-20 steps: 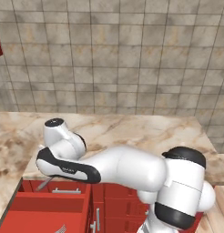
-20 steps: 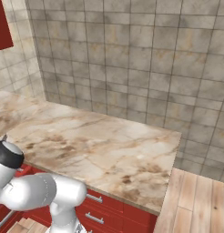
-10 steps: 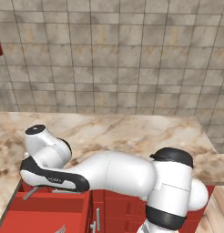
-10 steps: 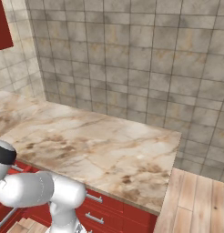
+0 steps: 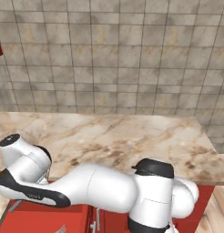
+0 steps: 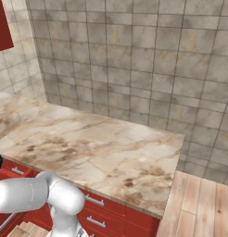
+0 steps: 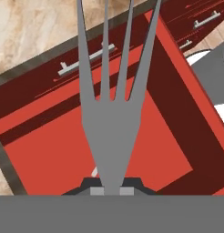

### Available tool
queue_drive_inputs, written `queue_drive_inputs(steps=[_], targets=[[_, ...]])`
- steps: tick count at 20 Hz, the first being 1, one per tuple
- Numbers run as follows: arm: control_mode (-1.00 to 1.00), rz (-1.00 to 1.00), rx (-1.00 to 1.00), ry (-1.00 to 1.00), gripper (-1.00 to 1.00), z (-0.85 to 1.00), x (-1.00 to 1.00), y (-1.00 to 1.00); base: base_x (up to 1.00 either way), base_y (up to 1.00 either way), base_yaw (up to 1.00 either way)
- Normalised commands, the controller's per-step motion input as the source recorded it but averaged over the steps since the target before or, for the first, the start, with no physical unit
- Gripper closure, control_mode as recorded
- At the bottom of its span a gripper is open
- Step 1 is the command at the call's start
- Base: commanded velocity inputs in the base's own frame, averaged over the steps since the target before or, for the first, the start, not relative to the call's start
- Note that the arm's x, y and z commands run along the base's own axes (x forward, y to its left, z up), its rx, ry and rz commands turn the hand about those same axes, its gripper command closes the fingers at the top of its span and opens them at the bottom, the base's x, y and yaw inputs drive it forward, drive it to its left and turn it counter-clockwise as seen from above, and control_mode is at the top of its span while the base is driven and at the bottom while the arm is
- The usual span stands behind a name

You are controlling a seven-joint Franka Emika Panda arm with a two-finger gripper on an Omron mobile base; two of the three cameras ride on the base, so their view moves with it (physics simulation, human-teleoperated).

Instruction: Organize the utensils by type. Pick up the wooden spoons from the counter and place them in the open cabinet. Then pick up the metallic utensils from the counter and place them in the open drawer.

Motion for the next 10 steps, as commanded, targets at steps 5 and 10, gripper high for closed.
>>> queue_drive_inputs(steps=[5, 10], targets=[[-1.0, 0.0, -0.09, 0.06, 1.0, 0.0, -0.02, 0.29, 0.0, 0.0, 0.0], [-1.0, 0.0, -0.11, 0.0, 1.0, 0.02, 0.03, 0.24, 0.0, 0.0, 0.0]])
